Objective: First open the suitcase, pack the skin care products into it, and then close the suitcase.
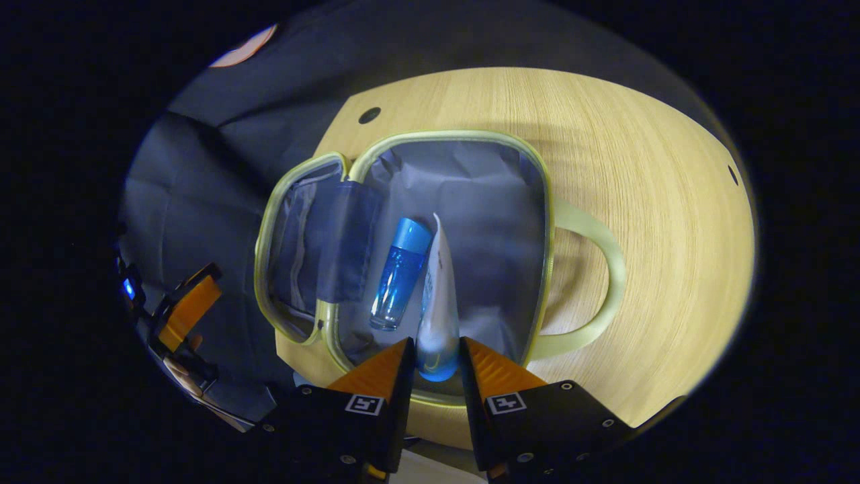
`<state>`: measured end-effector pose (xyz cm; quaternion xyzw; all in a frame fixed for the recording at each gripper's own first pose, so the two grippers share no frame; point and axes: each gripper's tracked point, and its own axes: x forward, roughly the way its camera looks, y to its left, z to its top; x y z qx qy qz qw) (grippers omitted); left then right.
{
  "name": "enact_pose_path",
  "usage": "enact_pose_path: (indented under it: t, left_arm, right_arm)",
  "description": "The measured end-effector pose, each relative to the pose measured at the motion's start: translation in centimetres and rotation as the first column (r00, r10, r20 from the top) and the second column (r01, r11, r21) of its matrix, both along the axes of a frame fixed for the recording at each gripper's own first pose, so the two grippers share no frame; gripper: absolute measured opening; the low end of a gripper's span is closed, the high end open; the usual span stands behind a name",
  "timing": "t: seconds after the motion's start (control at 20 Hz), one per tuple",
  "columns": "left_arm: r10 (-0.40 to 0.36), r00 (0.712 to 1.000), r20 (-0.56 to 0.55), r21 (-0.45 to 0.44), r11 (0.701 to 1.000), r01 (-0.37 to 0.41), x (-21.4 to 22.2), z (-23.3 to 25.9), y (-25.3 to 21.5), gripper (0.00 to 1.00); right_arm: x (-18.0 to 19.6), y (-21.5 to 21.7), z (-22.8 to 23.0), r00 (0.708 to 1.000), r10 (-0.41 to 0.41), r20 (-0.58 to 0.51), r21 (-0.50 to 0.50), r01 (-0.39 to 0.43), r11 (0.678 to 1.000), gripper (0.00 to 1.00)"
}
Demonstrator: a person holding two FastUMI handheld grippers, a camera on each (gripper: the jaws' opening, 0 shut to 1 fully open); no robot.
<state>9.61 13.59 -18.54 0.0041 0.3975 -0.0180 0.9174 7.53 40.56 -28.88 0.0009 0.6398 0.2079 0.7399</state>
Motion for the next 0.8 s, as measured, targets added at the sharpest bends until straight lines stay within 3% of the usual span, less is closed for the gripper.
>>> enact_pose_path:
  t: [0.1, 0.15, 0.2, 0.25, 0.35, 0.4, 0.5, 0.55, 0.8]
  left_arm:
    - [0.009, 1.000, -0.006, 0.008, 1.000, -0.009, -0.3, -0.1, 1.2, 0.99]
    - [0.009, 1.000, -0.009, 0.008, 1.000, -0.009, -0.4, -0.3, 1.7, 0.96]
    - [0.010, 1.000, -0.015, 0.007, 1.000, -0.010, -0.5, -0.3, 2.0, 0.96]
    - [0.011, 1.000, -0.021, 0.005, 1.000, -0.011, -0.7, -0.5, 2.2, 0.96]
    - [0.018, 0.999, -0.030, 0.000, 1.000, -0.018, -0.9, -0.8, 2.9, 0.96]
    - [0.022, 0.999, -0.035, -0.005, 1.000, -0.022, -0.8, -1.0, 3.1, 0.96]
    - [0.030, 0.999, -0.042, -0.015, 0.999, -0.031, -0.7, -1.8, 3.6, 0.96]
    - [0.035, 0.998, -0.043, -0.019, 0.999, -0.036, -0.5, -1.9, 3.8, 0.96]
    - [0.086, 0.996, -0.024, -0.051, 0.995, -0.087, -0.1, -2.2, 6.5, 0.96]
  right_arm:
    - [0.4, -0.2, -1.4, 1.000, -0.013, -0.016, -0.036, 0.013, 0.999, 0.42]
    - [0.8, -0.3, -1.9, 0.999, -0.030, -0.013, -0.057, 0.030, 0.998, 0.41]
    - [1.0, -0.2, -2.2, 0.999, -0.044, -0.008, -0.061, 0.044, 0.997, 0.47]
    - [1.2, -0.1, -2.5, 0.998, -0.058, -0.013, -0.065, 0.057, 0.996, 0.42]
    - [1.5, 0.1, -2.1, 0.996, -0.087, -0.027, -0.062, 0.086, 0.994, 0.45]
    - [1.4, 0.2, -1.8, 0.995, -0.095, -0.022, -0.057, 0.093, 0.994, 0.51]
    - [1.4, 0.5, -1.4, 0.994, -0.104, -0.014, -0.054, 0.104, 0.993, 0.84]
    - [1.5, 0.5, -1.2, 0.994, -0.105, -0.001, -0.055, 0.105, 0.993, 0.95]
    - [1.1, 0.9, 1.2, 0.994, -0.085, 0.074, -0.002, 0.085, 0.996, 0.96]
